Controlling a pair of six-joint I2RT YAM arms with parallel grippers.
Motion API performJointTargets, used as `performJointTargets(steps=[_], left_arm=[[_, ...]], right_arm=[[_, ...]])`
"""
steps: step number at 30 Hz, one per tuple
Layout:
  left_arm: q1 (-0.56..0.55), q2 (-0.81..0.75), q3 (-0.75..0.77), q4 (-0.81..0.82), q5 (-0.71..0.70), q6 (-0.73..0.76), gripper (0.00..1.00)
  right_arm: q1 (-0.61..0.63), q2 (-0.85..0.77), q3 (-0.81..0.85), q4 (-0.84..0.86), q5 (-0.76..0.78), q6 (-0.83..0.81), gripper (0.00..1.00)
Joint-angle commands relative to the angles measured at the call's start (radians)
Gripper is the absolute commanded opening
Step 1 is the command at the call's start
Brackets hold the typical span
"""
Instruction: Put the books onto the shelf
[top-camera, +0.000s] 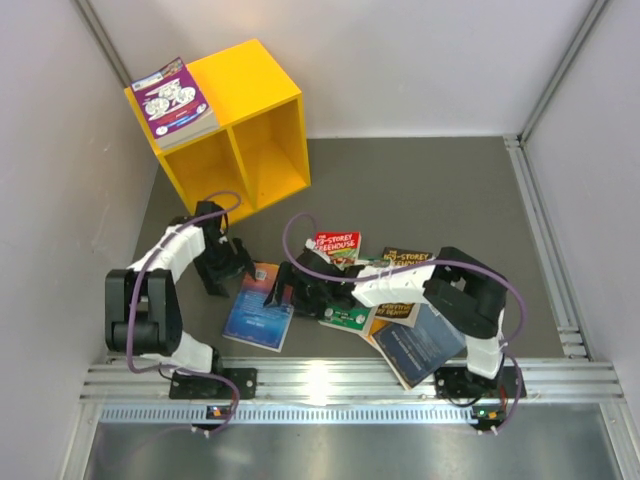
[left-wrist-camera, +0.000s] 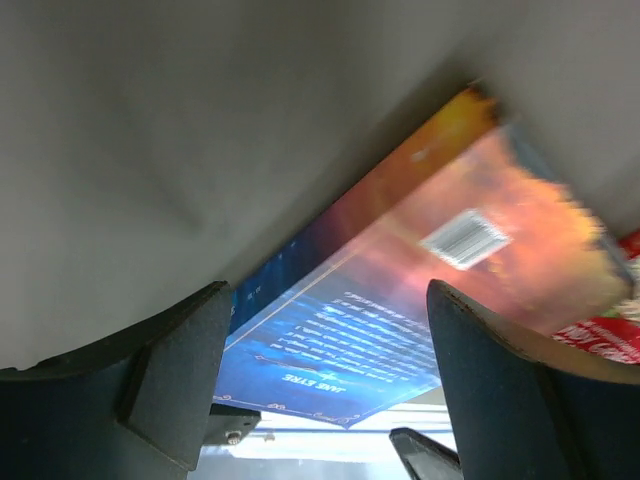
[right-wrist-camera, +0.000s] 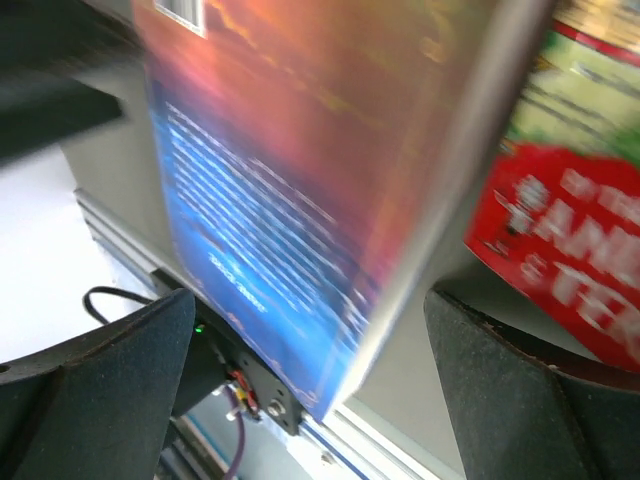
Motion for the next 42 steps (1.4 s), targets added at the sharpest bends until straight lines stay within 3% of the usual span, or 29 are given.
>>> performJointTargets(steps=[1, 5, 9, 11, 14, 17, 18, 21, 25, 32, 36, 39, 42], left_arm=[[-0.006, 0.023, -0.052, 0.012, 0.053, -0.02, 0.84], [-0.061, 0.005, -0.159, 0.11, 0.161, -0.101, 0.79], [-0.213, -0.011, -0.239, 0.202, 0.187, -0.195, 0.78], [-0.248, -0.011, -0.264, 0.247, 0.216, -0.256, 0.78], [-0.29, -0.032, -0.327, 0.356, 0.267, -0.338, 0.78], [-0.31, -0.031, -0.339, 0.414, 0.293, -0.378, 0.77], [-0.314, -0.025, -0.333, 0.414, 0.296, -0.379, 0.77], [-0.314, -0.024, -0.296, 0.383, 0.293, -0.367, 0.77], [-0.314, -0.06, -0.175, 0.264, 0.261, -0.316, 0.78], [-0.302, -0.152, 0.125, 0.069, 0.182, -0.224, 0.93], [-0.294, -0.227, 0.172, 0.11, 0.253, -0.235, 0.91], [-0.294, -0.287, 0.179, 0.147, 0.299, -0.246, 0.91], [-0.294, -0.346, 0.127, 0.269, 0.38, -0.266, 0.89]], right_arm=[[-0.025, 0.127, 0.018, -0.137, -0.017, -0.067, 1.0], [-0.037, 0.219, 0.052, -0.083, -0.052, -0.055, 1.0], [-0.043, 0.246, 0.032, 0.021, -0.066, -0.024, 0.98], [-0.045, 0.24, 0.025, 0.07, -0.063, -0.022, 0.95], [-0.054, 0.216, 0.0, 0.139, -0.061, -0.021, 0.81], [-0.065, 0.19, -0.018, 0.167, -0.063, -0.021, 0.52], [-0.068, 0.181, -0.027, 0.166, -0.063, -0.024, 0.31], [-0.088, 0.122, -0.06, 0.14, -0.072, -0.048, 0.0], [-0.132, -0.028, -0.051, -0.067, -0.083, -0.177, 0.0], [-0.265, -0.334, -0.015, -0.319, -0.149, -0.39, 0.0], [-0.365, -0.497, -0.035, -0.35, -0.248, -0.386, 0.0], [-0.447, -0.622, -0.025, -0.33, -0.407, -0.371, 0.0], [-0.517, -0.675, -0.04, -0.198, -0.524, -0.285, 0.0]])
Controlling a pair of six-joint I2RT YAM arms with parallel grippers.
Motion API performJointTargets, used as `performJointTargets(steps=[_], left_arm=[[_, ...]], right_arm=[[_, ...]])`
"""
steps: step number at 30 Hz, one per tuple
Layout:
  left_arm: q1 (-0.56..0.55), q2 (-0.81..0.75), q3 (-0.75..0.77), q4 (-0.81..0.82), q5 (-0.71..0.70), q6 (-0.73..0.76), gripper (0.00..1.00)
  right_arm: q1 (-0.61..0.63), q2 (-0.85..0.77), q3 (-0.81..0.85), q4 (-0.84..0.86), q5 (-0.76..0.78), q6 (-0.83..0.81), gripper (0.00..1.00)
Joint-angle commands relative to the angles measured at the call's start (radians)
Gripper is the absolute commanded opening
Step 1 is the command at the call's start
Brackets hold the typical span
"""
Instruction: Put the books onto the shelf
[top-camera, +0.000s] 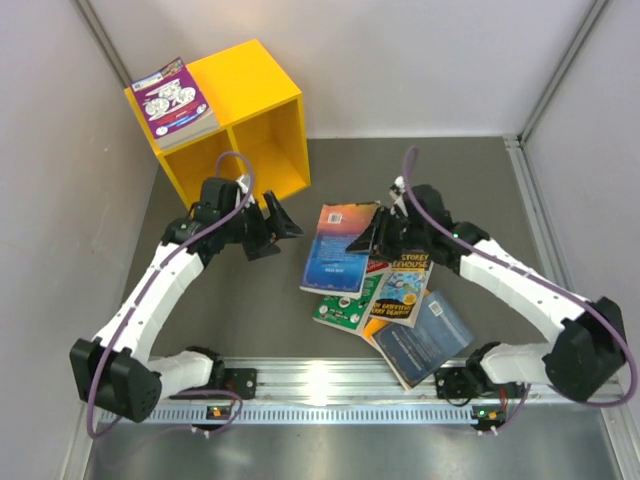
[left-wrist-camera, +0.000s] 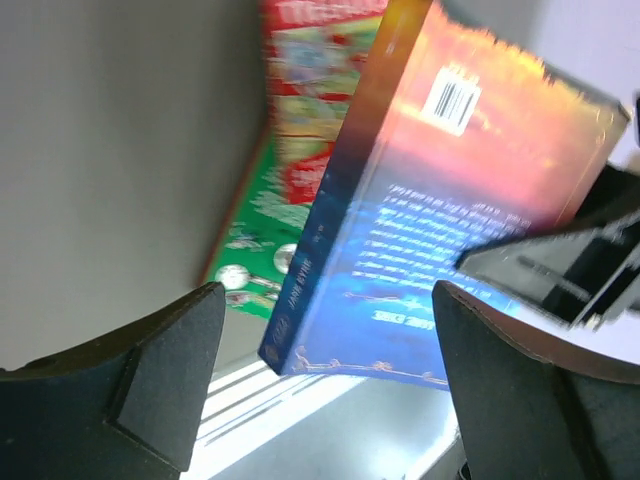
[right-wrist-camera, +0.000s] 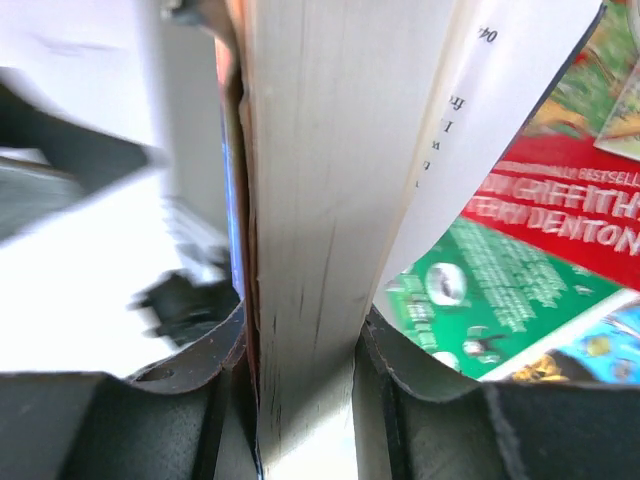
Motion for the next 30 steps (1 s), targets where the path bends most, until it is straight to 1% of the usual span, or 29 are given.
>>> performJointTargets(steps=[1, 3, 4, 5, 6, 7, 9, 11, 12, 14, 15, 16, 17, 19, 21, 22, 23, 24, 25, 26, 27, 28, 29, 30], left_arm=[[0.002, -0.068, -0.038, 0.184, 0.147, -0.037, 0.88], [0.002, -0.1, -0.08, 0.269, 0.201, -0.093, 0.88], [0.002, -0.108, -0.091, 0.313, 0.218, -0.113, 0.88], [0.002, -0.117, -0.104, 0.376, 0.244, -0.129, 0.88], [0.002, -0.118, -0.105, 0.404, 0.255, -0.152, 0.89], [0.002, -0.117, -0.107, 0.421, 0.264, -0.155, 0.89], [0.002, -0.102, -0.104, 0.459, 0.29, -0.164, 0.89], [0.002, -0.086, -0.098, 0.491, 0.317, -0.178, 0.85], [0.001, -0.085, -0.096, 0.525, 0.339, -0.19, 0.74], [0.001, -0.076, -0.078, 0.536, 0.345, -0.195, 0.54], [0.001, -0.074, -0.071, 0.548, 0.365, -0.201, 0.41], [0.001, -0.071, -0.062, 0.557, 0.377, -0.204, 0.35], [0.001, -0.068, -0.059, 0.565, 0.393, -0.215, 0.31], [-0.001, -0.066, -0.042, 0.59, 0.431, -0.224, 0.27], [-0.004, -0.063, -0.026, 0.588, 0.449, -0.226, 0.21], [-0.005, -0.062, -0.003, 0.588, 0.466, -0.226, 0.08], [-0.007, -0.057, 0.013, 0.584, 0.469, -0.223, 0.0], [-0.007, -0.057, 0.034, 0.571, 0.471, -0.215, 0.0], [-0.007, -0.053, 0.095, 0.529, 0.462, -0.2, 0.0], [-0.007, -0.04, 0.14, 0.489, 0.436, -0.143, 0.0], [-0.005, -0.03, 0.193, 0.431, 0.411, -0.106, 0.0], [0.001, 0.015, 0.329, 0.316, 0.361, -0.066, 0.0], [0.005, 0.044, 0.406, 0.253, 0.339, -0.001, 0.0], [0.013, 0.076, 0.564, 0.216, 0.327, 0.018, 0.0]], right_arm=[[-0.055, -0.114, 0.023, 0.324, -0.31, 0.101, 0.0], [-0.076, -0.123, 0.001, 0.438, -0.38, 0.21, 0.0], [-0.075, -0.126, -0.005, 0.537, -0.429, 0.238, 0.0], [-0.073, -0.128, -0.008, 0.571, -0.446, 0.262, 0.0], [-0.073, -0.131, -0.02, 0.608, -0.455, 0.308, 0.0], [-0.073, -0.138, -0.032, 0.689, -0.469, 0.33, 0.0], [-0.073, -0.144, -0.065, 0.751, -0.474, 0.385, 0.0], [-0.073, -0.149, -0.085, 0.826, -0.48, 0.414, 0.0], [-0.073, -0.152, -0.103, 0.84, -0.472, 0.434, 0.0], [-0.073, -0.167, -0.118, 0.863, -0.461, 0.444, 0.0], [-0.073, -0.18, -0.131, 0.865, -0.448, 0.445, 0.0], [-0.073, -0.183, -0.135, 0.871, -0.443, 0.447, 0.0], [-0.073, -0.186, -0.141, 0.875, -0.437, 0.454, 0.0], [-0.073, -0.19, -0.138, 0.876, -0.422, 0.454, 0.0], [-0.073, -0.187, -0.119, 0.868, -0.415, 0.451, 0.0], [-0.073, -0.187, -0.109, 0.86, -0.415, 0.45, 0.0], [-0.073, -0.186, -0.091, 0.854, -0.415, 0.442, 0.0], [-0.076, -0.186, -0.079, 0.84, -0.421, 0.435, 0.07], [-0.076, -0.189, -0.065, 0.796, -0.422, 0.422, 0.23], [-0.079, -0.192, -0.036, 0.764, -0.423, 0.386, 0.66], [-0.081, -0.204, -0.019, 0.683, -0.417, 0.361, 0.81], [-0.091, -0.212, 0.007, 0.644, -0.414, 0.312, 0.9], [-0.096, -0.221, 0.015, 0.614, -0.411, 0.295, 1.0], [-0.104, -0.236, 0.018, 0.577, -0.417, 0.286, 1.0]])
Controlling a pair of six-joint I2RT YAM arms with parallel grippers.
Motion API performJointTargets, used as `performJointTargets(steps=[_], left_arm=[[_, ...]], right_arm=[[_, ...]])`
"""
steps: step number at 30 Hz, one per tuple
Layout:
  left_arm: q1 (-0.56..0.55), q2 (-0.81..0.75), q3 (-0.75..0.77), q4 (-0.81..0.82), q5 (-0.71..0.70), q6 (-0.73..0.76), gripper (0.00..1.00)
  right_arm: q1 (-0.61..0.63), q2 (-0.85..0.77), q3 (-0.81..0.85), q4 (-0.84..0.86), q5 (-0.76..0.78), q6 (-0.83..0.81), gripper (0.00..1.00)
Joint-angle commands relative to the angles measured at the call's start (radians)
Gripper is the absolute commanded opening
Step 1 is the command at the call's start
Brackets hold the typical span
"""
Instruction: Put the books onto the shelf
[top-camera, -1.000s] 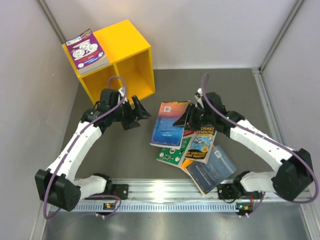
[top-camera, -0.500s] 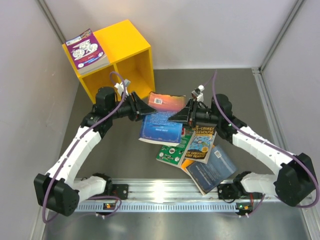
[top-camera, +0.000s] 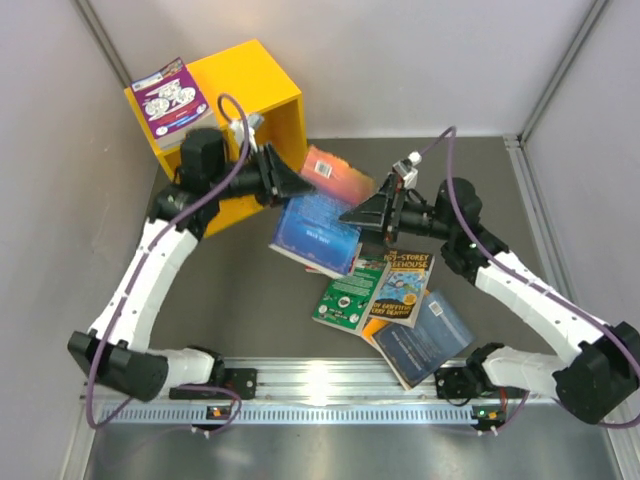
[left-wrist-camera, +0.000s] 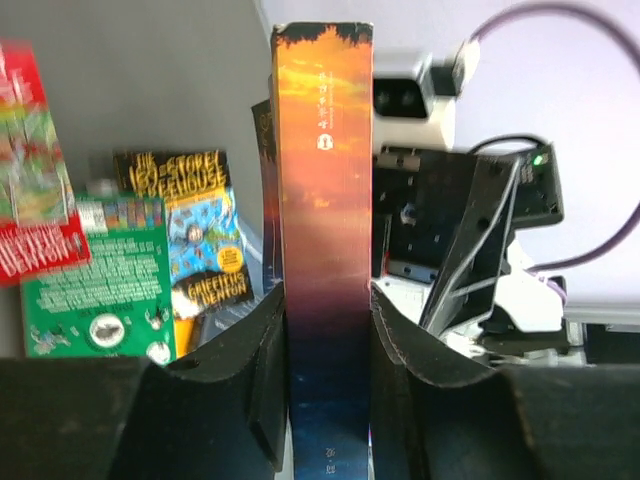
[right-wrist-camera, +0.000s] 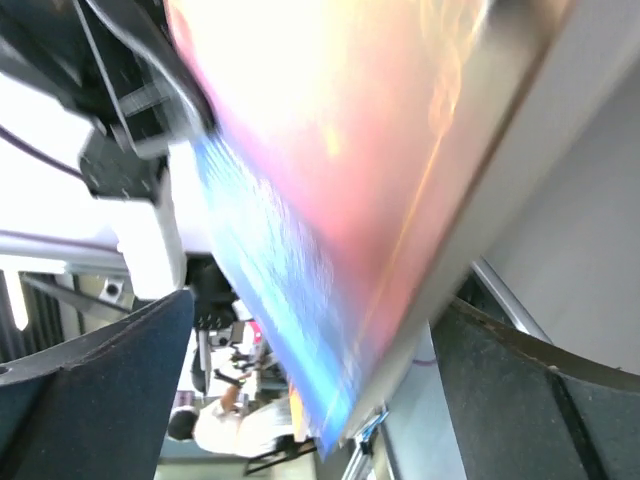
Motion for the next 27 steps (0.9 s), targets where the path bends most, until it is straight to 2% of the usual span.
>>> performJointTargets(steps=[1, 3, 4, 6, 7, 8, 9, 10, 14, 16, 20, 23, 27], left_arm=[[0.04, 0.094, 0.379, -0.067, -0.05, 0.126, 0.0], [0.076, 0.153, 0.522, -0.078, -0.044, 0.111, 0.0], [0.138, 0.209, 0.644, -0.056, -0.03, 0.09, 0.0], [0.226, 0.252, 0.739, 0.116, 0.048, -0.048, 0.0], [0.32, 0.277, 0.738, 0.211, 0.073, -0.125, 0.0], [0.385, 0.289, 0.733, 0.308, 0.093, -0.285, 0.0], [0.43, 0.302, 0.736, 0.508, 0.108, -0.356, 0.0], [0.506, 0.338, 0.747, 0.572, 0.114, -0.459, 0.0], [0.637, 0.441, 0.828, 0.795, 0.098, -0.66, 0.0], [0.685, 0.487, 0.888, 0.836, 0.061, -0.705, 0.0], [0.745, 0.555, 0.968, 0.82, 0.032, -0.757, 0.0], [0.788, 0.556, 0.946, 0.789, 0.03, -0.762, 0.0], [0.809, 0.521, 0.845, 0.752, 0.051, -0.744, 0.0]], right_arm=[[-0.038, -0.101, 0.104, -0.011, -0.037, -0.077, 1.0], [-0.058, -0.132, 0.091, -0.048, -0.053, -0.082, 1.0], [-0.073, -0.143, 0.072, -0.056, -0.06, -0.089, 1.0], [-0.09, -0.178, 0.048, -0.077, -0.078, -0.097, 1.0], [-0.099, -0.189, 0.023, -0.101, -0.083, -0.103, 1.0], [-0.104, -0.201, 0.012, -0.114, -0.086, -0.108, 1.0], [-0.108, -0.225, 0.0, -0.12, -0.092, -0.111, 1.0], [-0.11, -0.238, -0.02, -0.147, -0.092, -0.12, 1.0], [-0.11, -0.296, -0.081, -0.175, -0.086, -0.135, 1.0], [-0.113, -0.327, -0.119, -0.204, -0.086, -0.143, 1.0], [-0.162, -0.338, -0.137, -0.22, -0.125, -0.151, 1.0], [-0.176, -0.329, -0.133, -0.235, -0.133, -0.172, 1.0], [-0.194, -0.306, -0.14, -0.238, -0.156, -0.183, 1.0]])
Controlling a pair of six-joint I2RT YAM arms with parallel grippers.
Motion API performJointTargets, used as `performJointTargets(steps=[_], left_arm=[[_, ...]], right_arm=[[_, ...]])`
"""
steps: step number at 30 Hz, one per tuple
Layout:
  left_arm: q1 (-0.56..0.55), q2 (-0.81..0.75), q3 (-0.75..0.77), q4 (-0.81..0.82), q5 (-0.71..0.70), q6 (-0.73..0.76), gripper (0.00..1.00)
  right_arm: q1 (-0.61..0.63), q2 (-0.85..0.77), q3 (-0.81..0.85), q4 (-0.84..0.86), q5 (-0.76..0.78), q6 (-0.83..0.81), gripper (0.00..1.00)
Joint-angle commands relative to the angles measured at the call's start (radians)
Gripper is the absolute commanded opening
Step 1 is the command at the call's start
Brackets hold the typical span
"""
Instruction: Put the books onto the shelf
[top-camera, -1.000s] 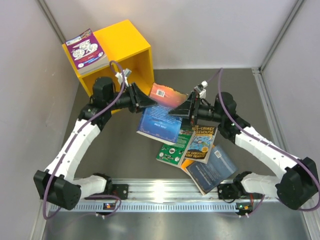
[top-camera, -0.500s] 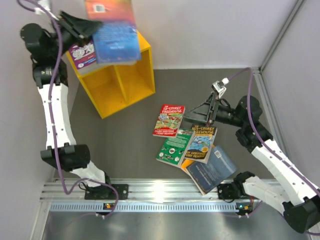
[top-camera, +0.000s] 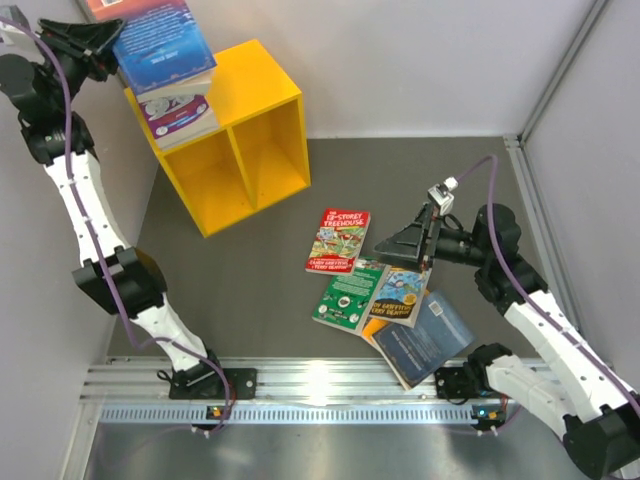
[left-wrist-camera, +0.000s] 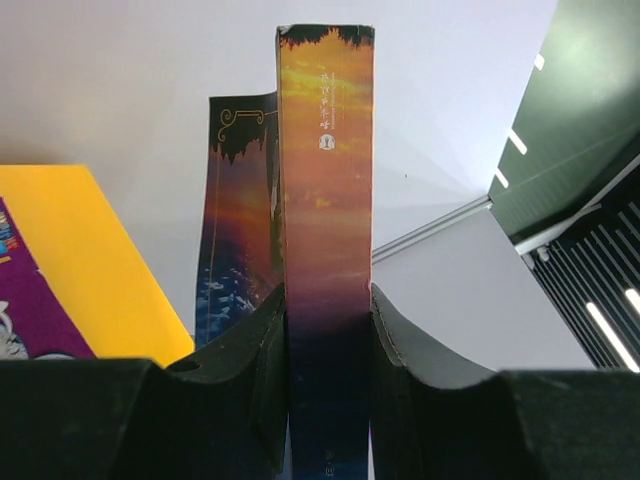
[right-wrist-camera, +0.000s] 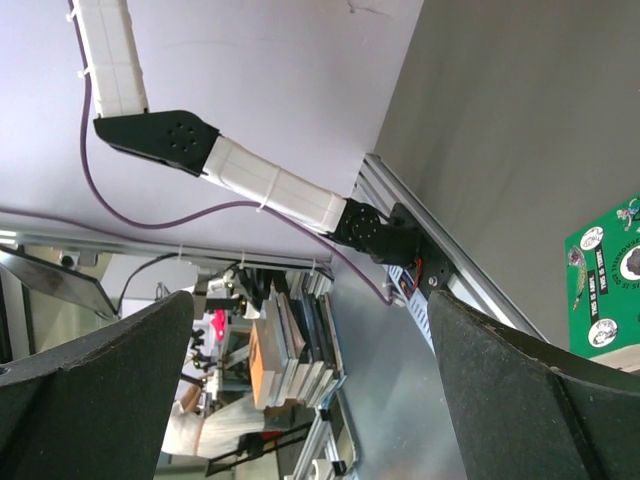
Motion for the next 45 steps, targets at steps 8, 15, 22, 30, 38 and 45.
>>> performJointTargets(steps=[8, 15, 22, 30, 38, 45], left_arm=[[0.015, -0.179, -0.172, -0.055, 0.014, 0.141, 0.0], [0.016, -0.181, -0.266, -0.122, 0.008, 0.255, 0.0], [0.015, -0.13, -0.183, -0.251, -0.041, 0.353, 0.0], [0.015, -0.092, -0.119, -0.404, -0.078, 0.482, 0.0], [0.016, -0.064, -0.122, -0.435, -0.084, 0.49, 0.02], [0.021, -0.059, -0.148, -0.461, -0.112, 0.497, 0.51]], right_arm=[[-0.03, 0.051, -0.01, 0.017, -0.045, -0.051, 1.0], [-0.03, 0.054, -0.022, 0.027, -0.048, -0.048, 1.0], [-0.03, 0.056, -0.019, 0.025, -0.048, -0.051, 1.0], [-0.035, 0.056, -0.028, 0.027, -0.045, -0.046, 1.0], [-0.038, 0.059, -0.03, 0.025, -0.045, -0.043, 1.0], [-0.041, 0.062, -0.033, 0.024, -0.046, -0.043, 1.0]])
